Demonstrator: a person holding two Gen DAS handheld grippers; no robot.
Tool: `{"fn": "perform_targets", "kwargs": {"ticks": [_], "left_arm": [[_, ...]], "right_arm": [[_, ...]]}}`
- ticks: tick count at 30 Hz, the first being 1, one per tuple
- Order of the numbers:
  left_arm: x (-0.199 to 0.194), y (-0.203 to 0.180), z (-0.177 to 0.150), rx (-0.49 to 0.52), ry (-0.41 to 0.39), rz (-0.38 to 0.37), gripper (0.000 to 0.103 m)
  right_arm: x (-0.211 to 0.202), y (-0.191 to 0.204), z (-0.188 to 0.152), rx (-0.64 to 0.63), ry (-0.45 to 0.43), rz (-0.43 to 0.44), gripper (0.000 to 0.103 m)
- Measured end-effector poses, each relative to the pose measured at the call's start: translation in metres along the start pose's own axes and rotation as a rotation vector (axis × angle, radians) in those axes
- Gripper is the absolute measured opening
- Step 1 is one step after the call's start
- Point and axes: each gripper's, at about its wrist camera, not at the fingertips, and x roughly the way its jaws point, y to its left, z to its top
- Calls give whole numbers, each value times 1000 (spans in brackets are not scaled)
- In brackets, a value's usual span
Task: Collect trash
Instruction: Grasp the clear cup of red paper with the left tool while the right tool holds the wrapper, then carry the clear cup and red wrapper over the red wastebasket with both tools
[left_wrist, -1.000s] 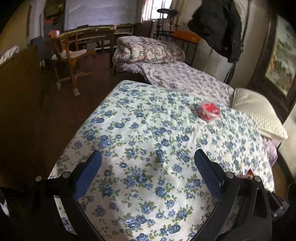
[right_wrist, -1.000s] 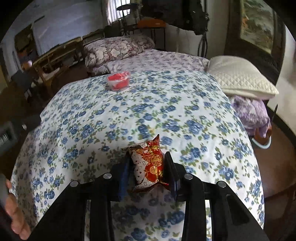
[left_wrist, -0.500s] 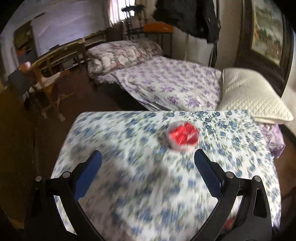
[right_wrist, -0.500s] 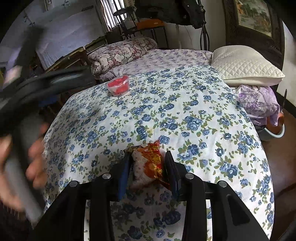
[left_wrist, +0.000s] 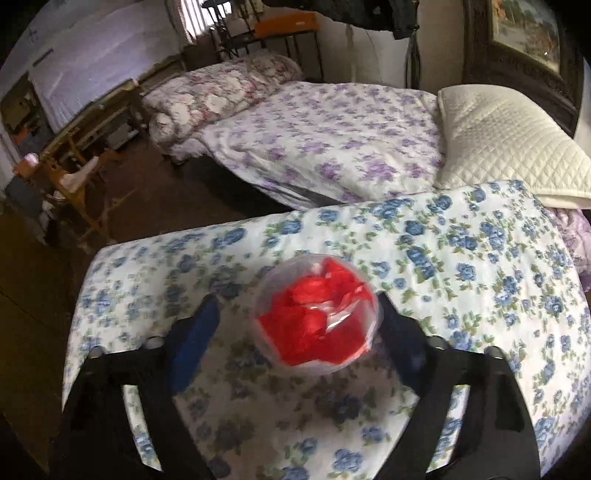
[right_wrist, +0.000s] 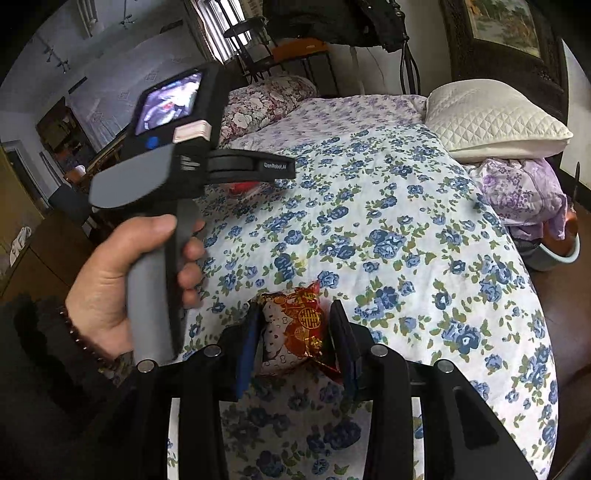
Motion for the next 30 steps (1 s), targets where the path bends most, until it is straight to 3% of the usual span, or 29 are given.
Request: {"fn": "perform_targets", "kwargs": {"ticks": [1, 6, 16, 21, 30], "left_arm": [[1, 0, 1, -2, 1, -16, 59], [-4, 0, -2, 0, -21, -16, 58], [-40, 26, -52, -8, -9, -48, 58], [-83, 55, -84, -131, -27, -121, 58], [-170, 79, -154, -304, -81, -83, 58]], "right_arm": [[0, -1, 0, 0, 0, 1, 39], [0, 0, 0, -4, 1, -1, 40], [1, 1, 0, -12, 2, -11, 40], [0, 1, 0, -14, 3, -12, 40], [1, 10, 0, -57, 9, -65, 40]]}}
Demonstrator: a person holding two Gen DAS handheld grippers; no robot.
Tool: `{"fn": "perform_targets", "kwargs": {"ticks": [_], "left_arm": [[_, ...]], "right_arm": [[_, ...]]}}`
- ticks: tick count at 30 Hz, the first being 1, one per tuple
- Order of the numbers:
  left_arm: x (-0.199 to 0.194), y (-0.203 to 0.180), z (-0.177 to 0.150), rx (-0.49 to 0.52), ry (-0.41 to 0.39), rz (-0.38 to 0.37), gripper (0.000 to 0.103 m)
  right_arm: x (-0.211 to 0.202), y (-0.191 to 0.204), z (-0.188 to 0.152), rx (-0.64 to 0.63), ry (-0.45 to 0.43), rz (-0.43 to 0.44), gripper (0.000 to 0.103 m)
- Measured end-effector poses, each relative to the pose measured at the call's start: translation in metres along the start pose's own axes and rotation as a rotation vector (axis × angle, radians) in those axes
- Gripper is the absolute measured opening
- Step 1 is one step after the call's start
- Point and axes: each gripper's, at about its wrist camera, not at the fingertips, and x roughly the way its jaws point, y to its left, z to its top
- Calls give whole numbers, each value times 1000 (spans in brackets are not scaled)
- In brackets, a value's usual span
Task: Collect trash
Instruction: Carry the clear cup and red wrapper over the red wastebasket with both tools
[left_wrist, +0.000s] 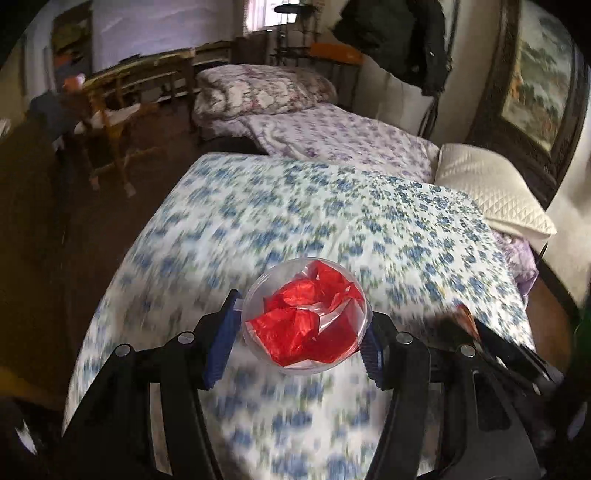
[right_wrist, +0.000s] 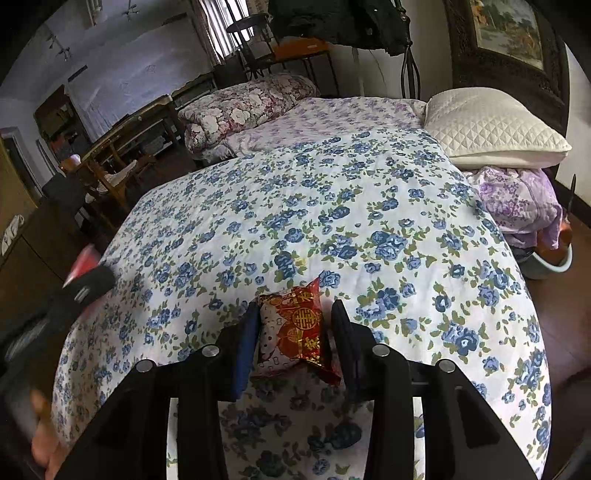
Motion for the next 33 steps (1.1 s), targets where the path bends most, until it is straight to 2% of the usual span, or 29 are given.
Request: {"fn": "perform_targets", "kwargs": {"ticks": [7, 11, 15, 27, 33], "left_arm": [[-11, 10, -12, -36, -19, -72, 58], [-9, 15, -10, -62, -5, -125, 58], [-9, 11, -9, -52, -12, -144, 58], [-7, 4, -10, -40, -13, -148, 58], [-13, -14, -16, 34, -27, -160, 58]], "right_arm": [[2, 13, -1, -62, 10, -73, 40], [-1, 8, -1, -33, 12, -72, 35], [-11, 1, -1, -9, 25, -81, 34], [-90, -16, -15, -13, -48, -73, 34], [-122, -37, -25, 33, -81, -57, 34]]}}
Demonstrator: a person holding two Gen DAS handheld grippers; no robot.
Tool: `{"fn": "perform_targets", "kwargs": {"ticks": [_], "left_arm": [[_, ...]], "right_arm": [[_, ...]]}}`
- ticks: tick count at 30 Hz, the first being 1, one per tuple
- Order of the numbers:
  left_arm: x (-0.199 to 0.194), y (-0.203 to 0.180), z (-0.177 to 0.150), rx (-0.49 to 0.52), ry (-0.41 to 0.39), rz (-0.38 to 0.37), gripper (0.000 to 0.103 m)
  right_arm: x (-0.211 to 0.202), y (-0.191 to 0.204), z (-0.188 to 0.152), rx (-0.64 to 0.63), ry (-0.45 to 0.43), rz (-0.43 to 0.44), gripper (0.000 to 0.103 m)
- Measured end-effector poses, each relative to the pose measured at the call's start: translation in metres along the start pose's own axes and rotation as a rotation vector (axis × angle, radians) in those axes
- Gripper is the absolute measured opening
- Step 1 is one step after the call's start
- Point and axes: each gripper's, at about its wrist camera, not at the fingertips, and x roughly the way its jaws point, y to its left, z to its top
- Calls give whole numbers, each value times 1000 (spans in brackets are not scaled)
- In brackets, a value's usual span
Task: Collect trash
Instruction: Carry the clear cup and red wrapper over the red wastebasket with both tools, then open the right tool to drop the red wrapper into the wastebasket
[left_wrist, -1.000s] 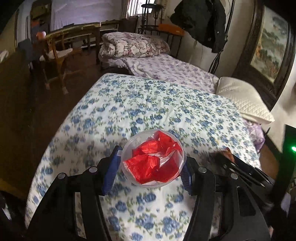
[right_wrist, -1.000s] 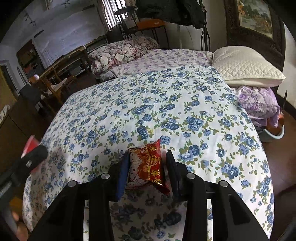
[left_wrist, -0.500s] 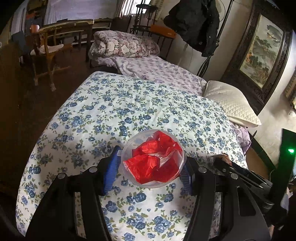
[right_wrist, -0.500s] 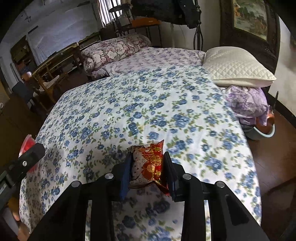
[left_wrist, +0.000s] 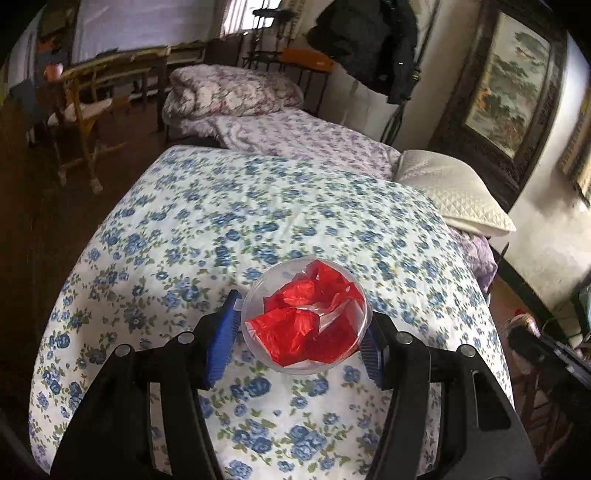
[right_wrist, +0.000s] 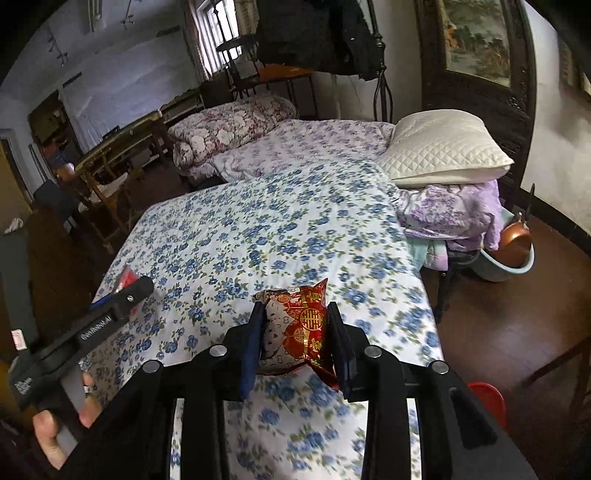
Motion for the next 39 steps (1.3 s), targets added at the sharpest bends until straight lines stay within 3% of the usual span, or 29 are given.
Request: {"fn": "perform_targets", "kwargs": {"ticks": [2, 7, 15, 22, 27, 33, 39], "left_arm": [[-8, -11, -3, 38, -15, 8, 58], [-34, -46, -12, 83, -36, -56, 58], [-49, -157, -57, 209, 63, -241, 58], [-17, -279, -107, 359, 190, -305, 58], [24, -352, -141, 416, 262, -287, 58], [75, -388, -187, 484, 327, -256, 58], [103, -378, -215, 518, 406, -240, 58]], "right_arm": [[-7, -7, -3, 9, -8, -3, 34], [-30, -44, -18, 42, -9, -6, 33], [-58, -147, -66, 108, 33, -136, 33], [-61, -246, -115, 240, 93, -245, 33], [-51, -301, -151, 336, 140, -287, 34], [-24, -343, -196, 440, 219, -260, 34], [0, -356, -215, 459, 265, -246, 34]]}}
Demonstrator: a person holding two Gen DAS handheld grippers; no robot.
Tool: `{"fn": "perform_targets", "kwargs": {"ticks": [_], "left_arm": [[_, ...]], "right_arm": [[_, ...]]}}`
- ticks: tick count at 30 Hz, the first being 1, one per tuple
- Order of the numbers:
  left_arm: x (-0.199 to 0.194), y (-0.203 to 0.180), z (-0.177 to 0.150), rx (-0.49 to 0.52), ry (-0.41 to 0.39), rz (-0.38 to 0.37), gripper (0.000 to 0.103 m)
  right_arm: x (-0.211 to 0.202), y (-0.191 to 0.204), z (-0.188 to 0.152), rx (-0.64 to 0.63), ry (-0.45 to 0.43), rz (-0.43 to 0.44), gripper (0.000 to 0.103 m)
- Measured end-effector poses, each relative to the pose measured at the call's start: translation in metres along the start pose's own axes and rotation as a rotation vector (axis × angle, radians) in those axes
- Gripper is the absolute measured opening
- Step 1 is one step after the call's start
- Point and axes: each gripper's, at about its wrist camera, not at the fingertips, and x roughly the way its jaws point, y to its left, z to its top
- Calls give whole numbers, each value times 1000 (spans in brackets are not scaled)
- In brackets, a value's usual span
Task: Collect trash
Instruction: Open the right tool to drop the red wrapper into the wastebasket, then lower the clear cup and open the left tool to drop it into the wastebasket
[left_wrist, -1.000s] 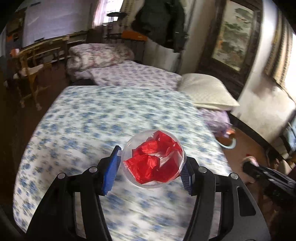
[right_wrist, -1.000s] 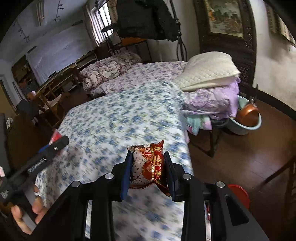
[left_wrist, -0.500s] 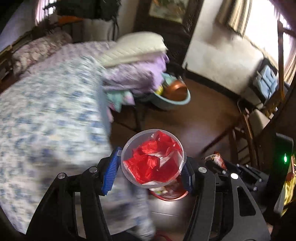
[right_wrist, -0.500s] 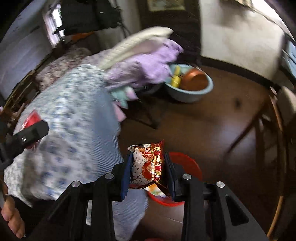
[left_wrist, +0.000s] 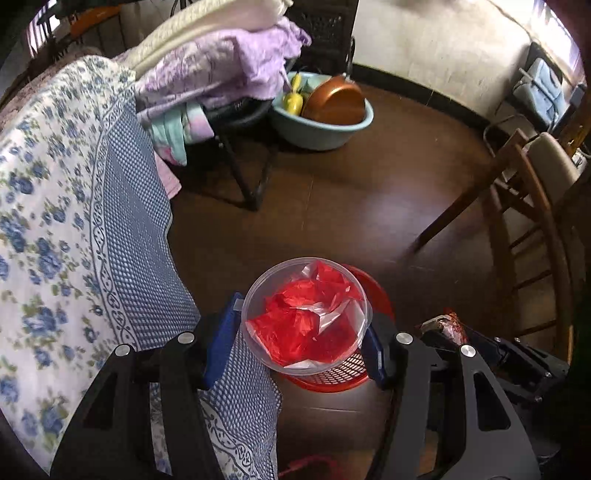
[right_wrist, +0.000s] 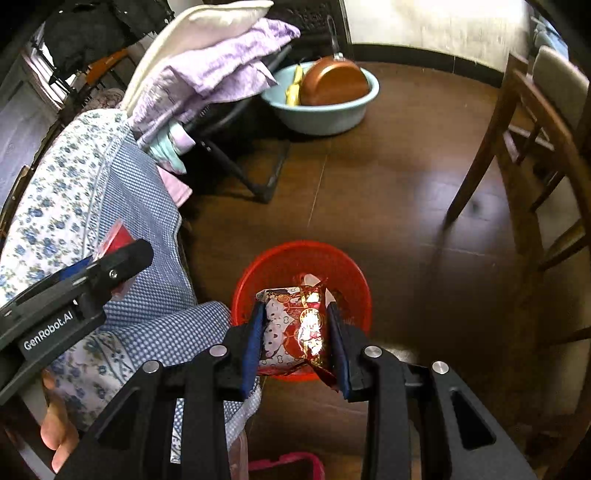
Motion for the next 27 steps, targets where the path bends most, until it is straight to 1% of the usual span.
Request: {"fn": "perform_targets", "kwargs": {"ticks": [8, 10, 17, 24, 27], "left_arm": [[27, -3, -3, 25, 45, 28, 58], [32, -4, -3, 28, 52, 23, 58], [35, -6, -3, 21, 64, -4, 58], [37, -4, -4, 9, 73, -8, 58], [39, -4, -5, 9, 80, -7, 58]], "right_arm": [[37, 5, 3, 12, 36, 1, 34], [42, 6, 3, 16, 41, 1, 34], [49, 3, 3, 26, 49, 9, 35], [57, 2, 8, 44, 45, 4, 35], [53, 2, 8, 36, 38, -4, 38]]}}
